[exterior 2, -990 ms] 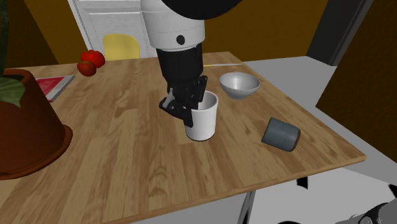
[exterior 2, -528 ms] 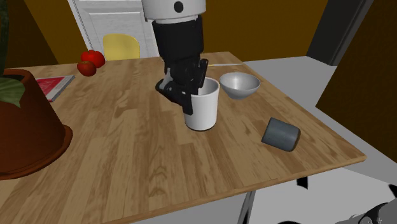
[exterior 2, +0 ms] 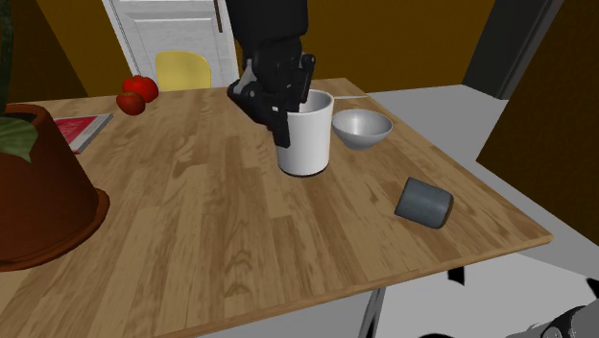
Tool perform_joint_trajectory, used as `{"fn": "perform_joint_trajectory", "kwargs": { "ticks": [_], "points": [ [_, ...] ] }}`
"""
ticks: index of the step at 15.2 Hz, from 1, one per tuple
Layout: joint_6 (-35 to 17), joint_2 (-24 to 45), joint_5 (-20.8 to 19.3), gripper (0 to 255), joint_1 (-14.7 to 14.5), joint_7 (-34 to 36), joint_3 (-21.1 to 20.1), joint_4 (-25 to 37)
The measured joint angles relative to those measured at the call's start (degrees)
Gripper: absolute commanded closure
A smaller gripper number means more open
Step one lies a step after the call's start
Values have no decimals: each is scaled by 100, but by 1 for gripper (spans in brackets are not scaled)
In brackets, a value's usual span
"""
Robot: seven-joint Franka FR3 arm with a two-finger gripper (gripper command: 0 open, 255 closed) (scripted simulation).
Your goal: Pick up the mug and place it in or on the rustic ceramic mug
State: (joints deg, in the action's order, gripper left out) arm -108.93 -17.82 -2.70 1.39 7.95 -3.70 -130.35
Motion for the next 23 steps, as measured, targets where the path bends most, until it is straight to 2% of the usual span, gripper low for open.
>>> {"fn": "perform_joint_trajectory", "kwargs": {
  "ticks": [8, 10, 18, 23],
  "points": [
    [592, -92, 13, 255, -2, -32, 2, 500],
    [694, -328, 5, 255, 18, -102, 48, 368],
    [1110, -1964, -219, 255, 239, -696, 492, -813],
    [1670, -2998, -462, 255, 422, -1082, 777, -1251]
  ]
}}
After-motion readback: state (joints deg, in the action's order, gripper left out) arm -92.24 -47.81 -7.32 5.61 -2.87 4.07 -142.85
